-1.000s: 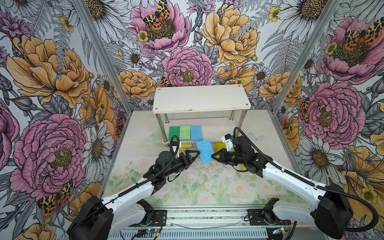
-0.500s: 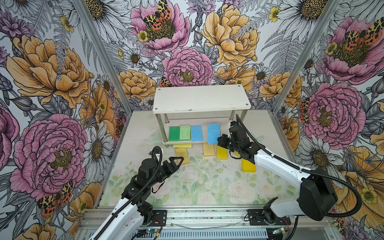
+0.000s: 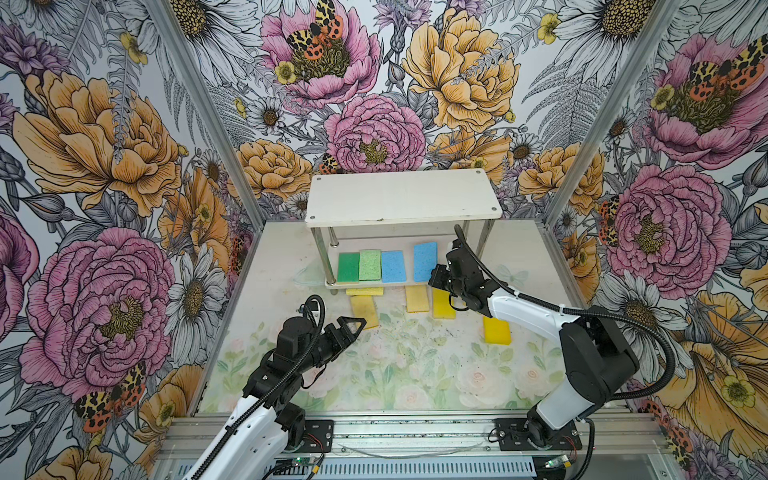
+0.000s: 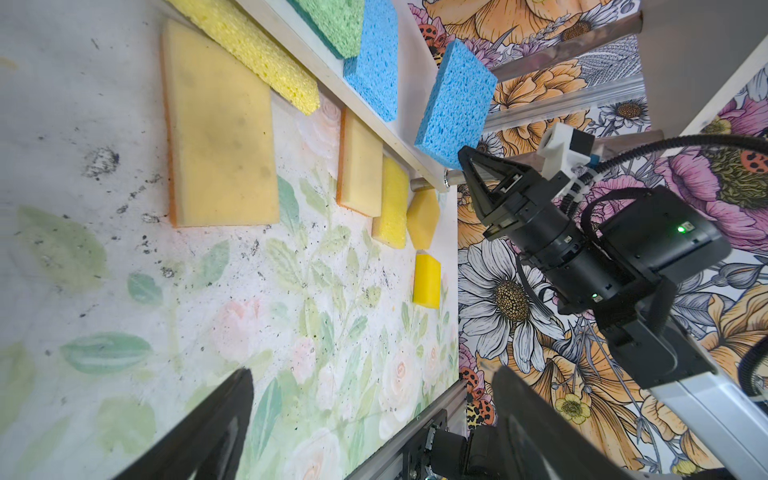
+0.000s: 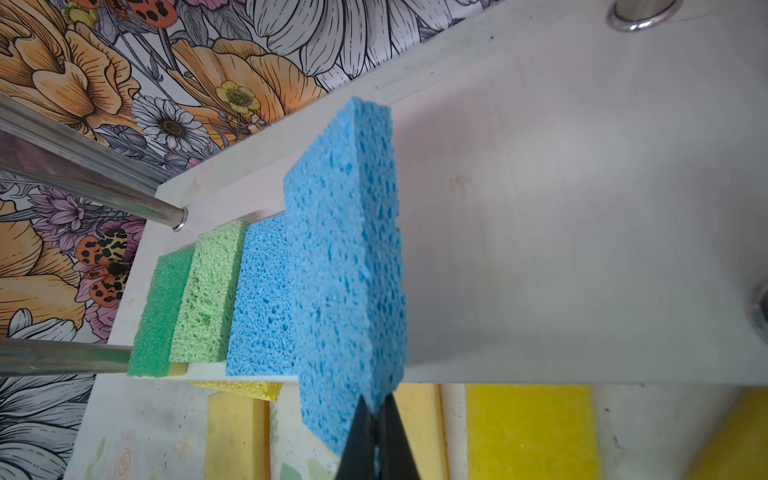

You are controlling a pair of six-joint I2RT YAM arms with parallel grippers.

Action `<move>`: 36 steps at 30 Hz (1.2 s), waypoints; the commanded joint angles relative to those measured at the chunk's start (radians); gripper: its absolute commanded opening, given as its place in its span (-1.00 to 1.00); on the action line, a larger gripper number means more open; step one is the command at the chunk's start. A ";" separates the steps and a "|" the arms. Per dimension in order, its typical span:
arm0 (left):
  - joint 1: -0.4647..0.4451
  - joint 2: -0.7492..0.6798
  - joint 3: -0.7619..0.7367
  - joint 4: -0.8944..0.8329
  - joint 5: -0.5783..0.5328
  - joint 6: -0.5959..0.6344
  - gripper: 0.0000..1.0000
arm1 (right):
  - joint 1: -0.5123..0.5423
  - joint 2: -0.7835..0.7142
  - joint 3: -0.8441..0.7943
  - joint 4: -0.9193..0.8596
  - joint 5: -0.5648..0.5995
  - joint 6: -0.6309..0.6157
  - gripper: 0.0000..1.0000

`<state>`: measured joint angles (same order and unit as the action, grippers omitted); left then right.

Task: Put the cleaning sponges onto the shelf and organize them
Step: 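Set the blue sponge beside the other blue sponge and open the right gripper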

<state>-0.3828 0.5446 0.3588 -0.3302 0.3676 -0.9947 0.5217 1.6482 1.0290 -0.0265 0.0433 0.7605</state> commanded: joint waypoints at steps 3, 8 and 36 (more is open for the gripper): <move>0.019 -0.030 -0.020 -0.025 0.029 0.012 0.84 | -0.020 0.065 0.058 0.043 -0.064 -0.021 -1.00; 0.037 -0.044 -0.036 -0.030 0.040 0.007 0.85 | -0.035 0.111 0.097 0.015 -0.122 -0.032 -1.00; 0.058 -0.026 -0.054 -0.029 0.064 0.016 0.94 | -0.080 0.189 0.149 -0.013 -0.261 -0.030 -0.82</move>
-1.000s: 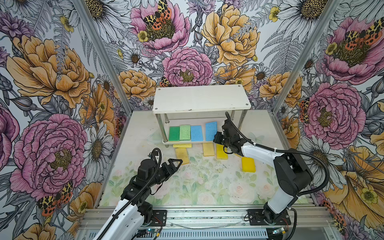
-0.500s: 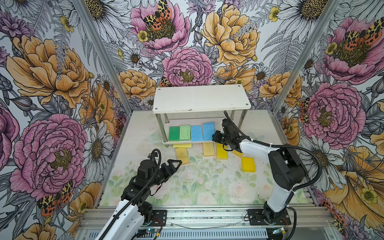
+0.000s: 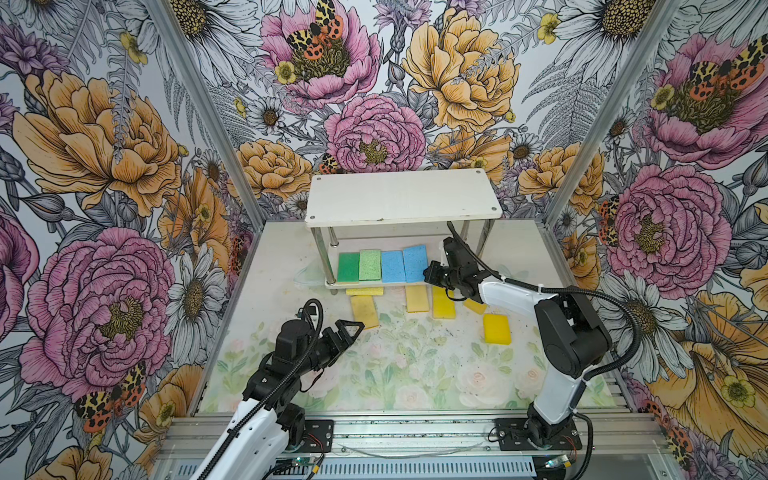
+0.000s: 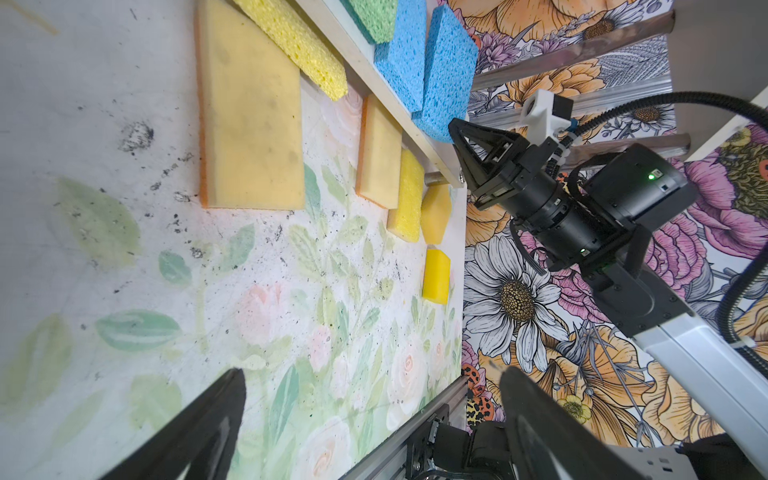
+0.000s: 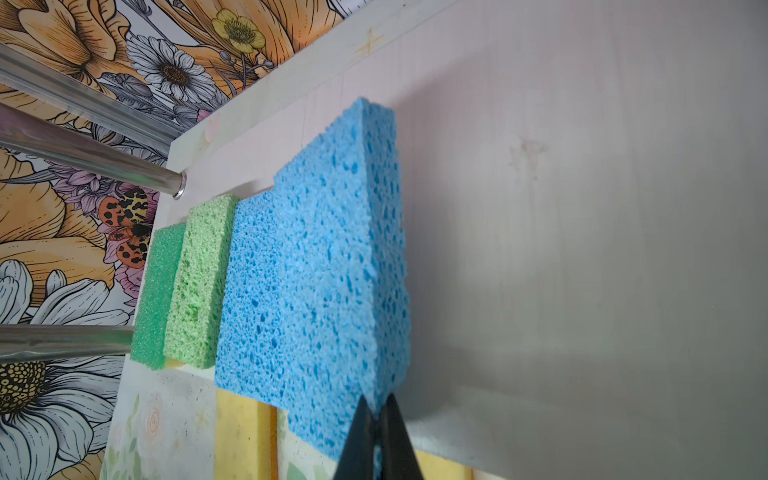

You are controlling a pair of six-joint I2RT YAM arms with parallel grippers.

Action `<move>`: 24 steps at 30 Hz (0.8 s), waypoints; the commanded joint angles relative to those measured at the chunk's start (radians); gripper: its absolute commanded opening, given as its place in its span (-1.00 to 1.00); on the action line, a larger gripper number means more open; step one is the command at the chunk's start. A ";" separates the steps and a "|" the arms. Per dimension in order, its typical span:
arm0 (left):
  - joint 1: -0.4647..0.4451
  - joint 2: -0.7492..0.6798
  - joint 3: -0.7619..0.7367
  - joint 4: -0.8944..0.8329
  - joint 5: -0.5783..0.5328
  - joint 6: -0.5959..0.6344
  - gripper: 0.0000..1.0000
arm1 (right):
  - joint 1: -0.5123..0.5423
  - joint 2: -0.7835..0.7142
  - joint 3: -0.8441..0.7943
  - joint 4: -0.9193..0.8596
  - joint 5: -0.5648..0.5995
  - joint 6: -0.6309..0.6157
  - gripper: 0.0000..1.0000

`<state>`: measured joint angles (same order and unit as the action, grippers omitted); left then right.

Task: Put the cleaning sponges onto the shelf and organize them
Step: 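Set the blue sponge beside the other blue sponge and open the right gripper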

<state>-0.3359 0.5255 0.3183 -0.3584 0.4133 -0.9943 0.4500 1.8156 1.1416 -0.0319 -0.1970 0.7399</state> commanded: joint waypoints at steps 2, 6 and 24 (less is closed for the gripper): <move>0.012 -0.007 -0.016 -0.001 0.020 0.016 0.94 | -0.010 0.023 0.041 -0.010 -0.024 -0.011 -0.76; 0.021 -0.004 -0.019 -0.001 0.024 0.017 0.94 | -0.011 0.028 0.051 -0.017 -0.024 -0.020 -0.68; 0.035 0.028 -0.012 0.007 0.053 0.032 0.98 | -0.011 0.025 0.055 -0.020 -0.011 -0.024 -0.29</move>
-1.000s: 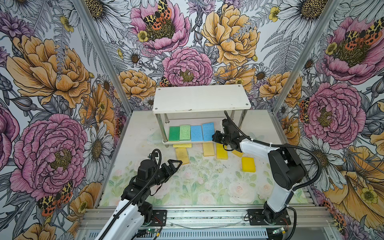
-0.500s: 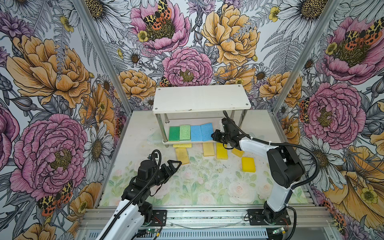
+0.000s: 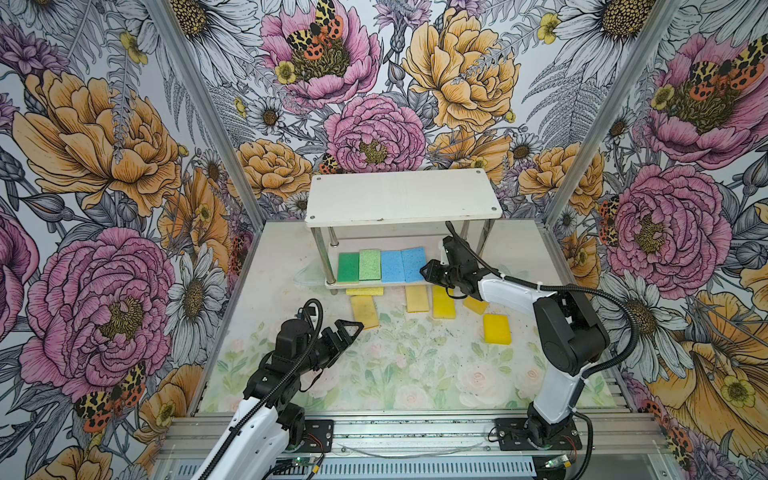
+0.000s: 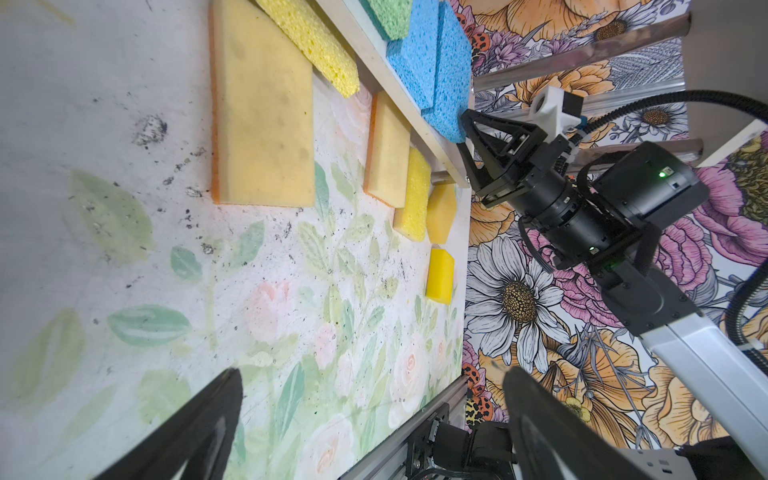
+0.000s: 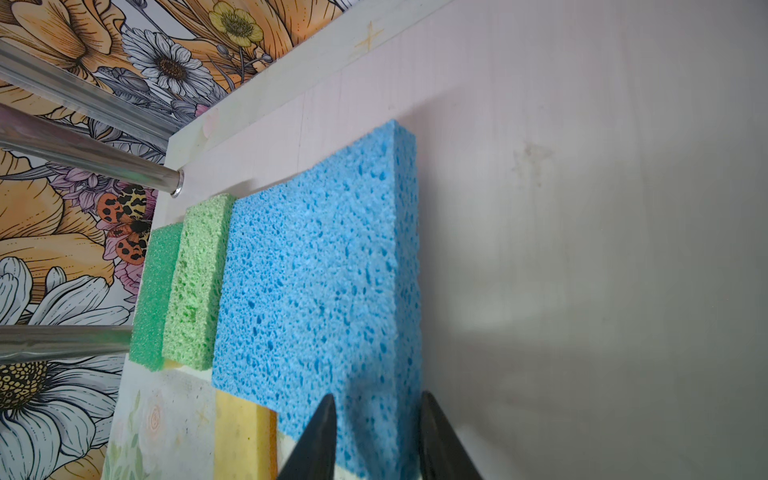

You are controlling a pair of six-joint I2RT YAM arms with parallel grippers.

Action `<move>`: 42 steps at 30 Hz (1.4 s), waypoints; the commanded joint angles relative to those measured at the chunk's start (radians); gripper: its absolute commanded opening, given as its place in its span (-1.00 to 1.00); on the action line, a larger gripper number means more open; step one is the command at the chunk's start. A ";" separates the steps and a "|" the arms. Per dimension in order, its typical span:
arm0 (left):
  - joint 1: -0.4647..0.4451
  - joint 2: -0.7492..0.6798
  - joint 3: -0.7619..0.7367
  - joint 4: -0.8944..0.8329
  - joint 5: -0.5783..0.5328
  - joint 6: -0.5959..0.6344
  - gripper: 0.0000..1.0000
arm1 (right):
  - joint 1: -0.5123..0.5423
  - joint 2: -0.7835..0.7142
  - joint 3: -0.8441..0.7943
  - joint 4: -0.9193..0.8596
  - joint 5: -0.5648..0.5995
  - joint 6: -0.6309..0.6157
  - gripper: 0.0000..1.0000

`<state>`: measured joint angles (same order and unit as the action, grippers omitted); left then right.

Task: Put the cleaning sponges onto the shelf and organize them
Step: 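Set the blue sponge beside the other blue sponge and open the right gripper, then withdraw the right gripper from the shelf while the left gripper grasps a beige sponge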

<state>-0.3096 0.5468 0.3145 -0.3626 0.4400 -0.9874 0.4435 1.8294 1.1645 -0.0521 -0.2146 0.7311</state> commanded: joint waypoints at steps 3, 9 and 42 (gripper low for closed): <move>0.009 0.008 -0.011 0.011 0.029 0.026 0.97 | -0.005 0.007 0.028 0.000 0.010 -0.014 -0.26; 0.009 0.003 -0.015 0.011 0.034 0.023 0.97 | -0.004 -0.002 0.021 0.000 0.018 -0.014 -0.24; -0.018 0.573 0.177 0.094 -0.140 0.263 0.90 | 0.076 -0.461 -0.378 0.075 0.092 0.022 -0.15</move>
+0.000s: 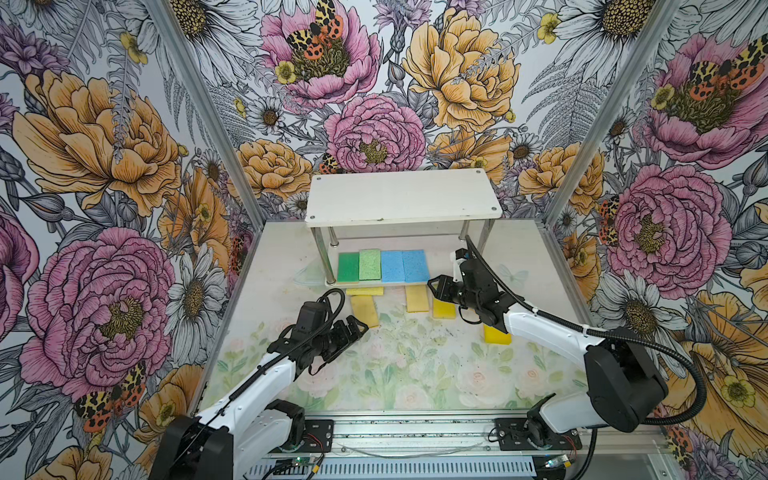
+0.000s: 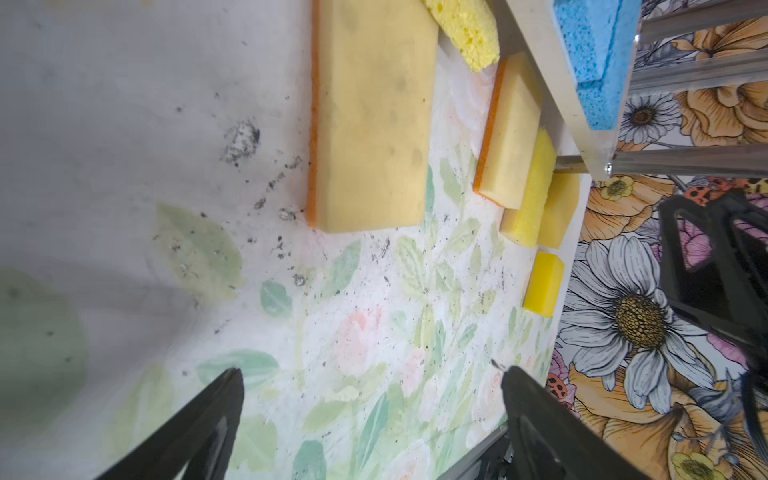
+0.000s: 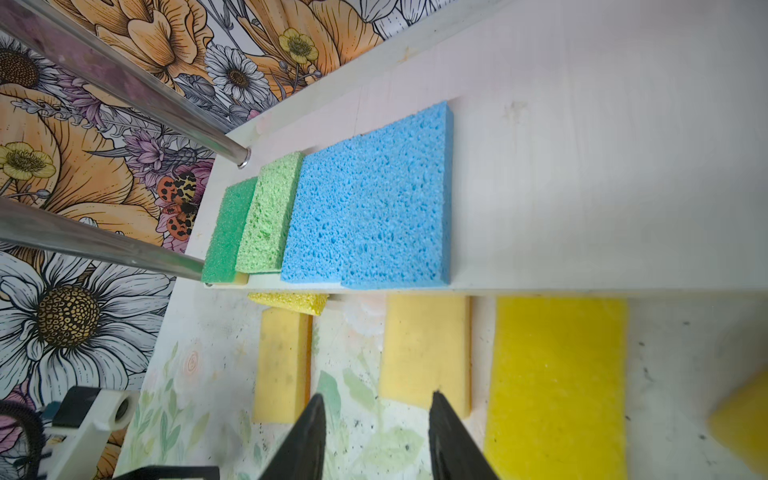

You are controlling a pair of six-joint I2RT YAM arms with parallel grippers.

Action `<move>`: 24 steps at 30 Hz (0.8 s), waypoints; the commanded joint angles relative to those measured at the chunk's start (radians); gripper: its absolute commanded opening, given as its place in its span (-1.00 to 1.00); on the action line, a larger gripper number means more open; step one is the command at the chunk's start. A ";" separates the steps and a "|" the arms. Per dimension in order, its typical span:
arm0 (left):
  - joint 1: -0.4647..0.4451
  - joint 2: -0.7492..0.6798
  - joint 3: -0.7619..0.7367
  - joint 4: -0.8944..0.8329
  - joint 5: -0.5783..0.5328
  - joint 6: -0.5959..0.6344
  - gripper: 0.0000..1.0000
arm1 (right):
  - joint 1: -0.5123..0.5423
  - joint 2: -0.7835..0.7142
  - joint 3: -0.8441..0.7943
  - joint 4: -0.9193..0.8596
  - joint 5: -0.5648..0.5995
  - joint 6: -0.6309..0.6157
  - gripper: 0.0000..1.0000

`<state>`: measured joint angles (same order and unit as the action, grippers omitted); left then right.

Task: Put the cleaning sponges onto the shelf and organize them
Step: 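Withdraw the right gripper from the shelf while the left gripper grasps a beige sponge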

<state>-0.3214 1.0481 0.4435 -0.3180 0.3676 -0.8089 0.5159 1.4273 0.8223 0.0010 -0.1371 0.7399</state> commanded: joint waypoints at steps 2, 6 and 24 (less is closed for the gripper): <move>-0.008 0.151 0.090 0.054 -0.080 0.113 0.76 | 0.006 -0.092 -0.059 0.017 0.003 0.025 -0.15; -0.016 0.286 0.171 0.036 -0.109 0.156 0.65 | 0.009 -0.140 -0.073 -0.008 -0.006 0.034 -0.15; -0.040 0.455 0.224 0.000 -0.152 0.198 -0.55 | 0.025 -0.286 -0.090 -0.076 -0.018 0.088 -0.15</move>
<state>-0.3531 1.5223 0.7010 -0.2996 0.2169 -0.6186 0.5320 1.1736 0.7502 -0.0589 -0.1478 0.8074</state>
